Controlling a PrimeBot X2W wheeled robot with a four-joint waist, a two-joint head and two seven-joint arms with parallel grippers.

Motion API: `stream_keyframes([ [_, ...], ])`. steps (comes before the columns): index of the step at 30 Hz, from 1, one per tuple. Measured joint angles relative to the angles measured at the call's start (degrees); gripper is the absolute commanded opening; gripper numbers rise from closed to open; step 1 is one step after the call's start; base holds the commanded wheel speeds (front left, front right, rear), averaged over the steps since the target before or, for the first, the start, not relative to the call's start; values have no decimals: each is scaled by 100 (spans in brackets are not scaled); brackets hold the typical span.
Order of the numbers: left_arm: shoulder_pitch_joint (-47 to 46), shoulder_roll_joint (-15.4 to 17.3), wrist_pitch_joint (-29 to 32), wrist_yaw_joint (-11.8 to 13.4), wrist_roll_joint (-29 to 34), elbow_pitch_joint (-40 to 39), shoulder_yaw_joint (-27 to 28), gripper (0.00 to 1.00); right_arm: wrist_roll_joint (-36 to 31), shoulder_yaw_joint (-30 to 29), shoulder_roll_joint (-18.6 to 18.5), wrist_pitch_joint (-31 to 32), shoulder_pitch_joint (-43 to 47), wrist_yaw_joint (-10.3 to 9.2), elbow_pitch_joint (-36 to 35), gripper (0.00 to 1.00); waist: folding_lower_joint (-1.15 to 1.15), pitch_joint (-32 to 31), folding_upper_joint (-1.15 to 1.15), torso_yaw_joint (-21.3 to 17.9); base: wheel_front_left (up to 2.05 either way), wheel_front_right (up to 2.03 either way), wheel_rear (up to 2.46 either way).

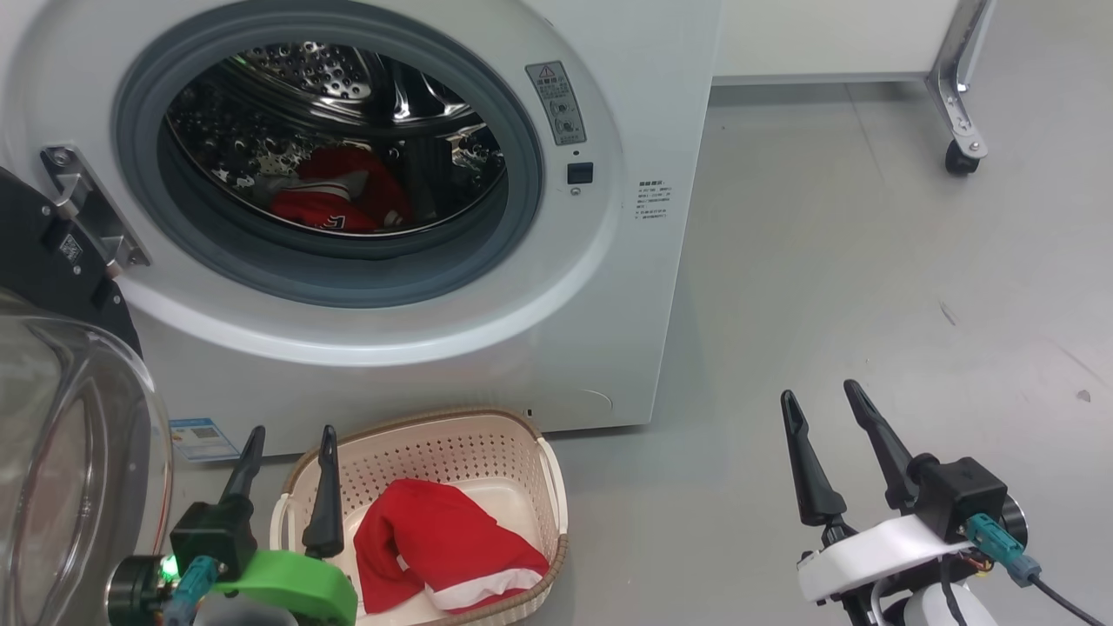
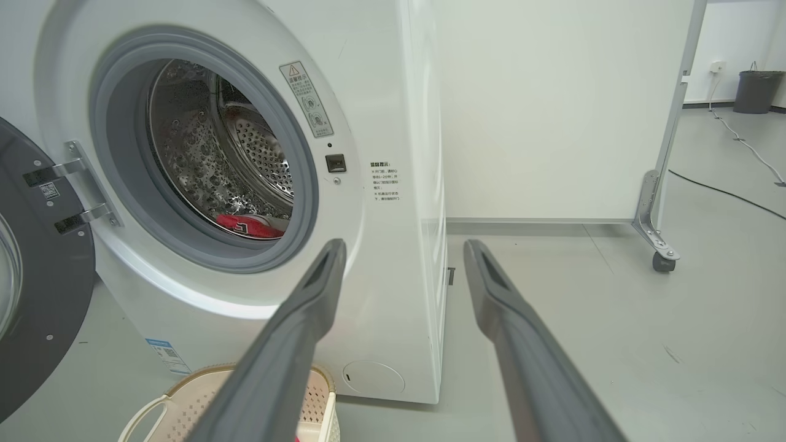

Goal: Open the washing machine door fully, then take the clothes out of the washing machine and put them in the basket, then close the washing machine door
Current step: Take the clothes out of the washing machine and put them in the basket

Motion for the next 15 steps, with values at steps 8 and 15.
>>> stream_keyframes([
  [8,379,13,110,96,1,-346,-8,100,-10,22,5,0,179,-47,-21,100,0,-125,0,29,0,0,0],
  [15,585,19,223,146,7,-613,-31,100,-11,31,5,0,202,-89,-57,100,0,-143,0,36,0,0,0],
])
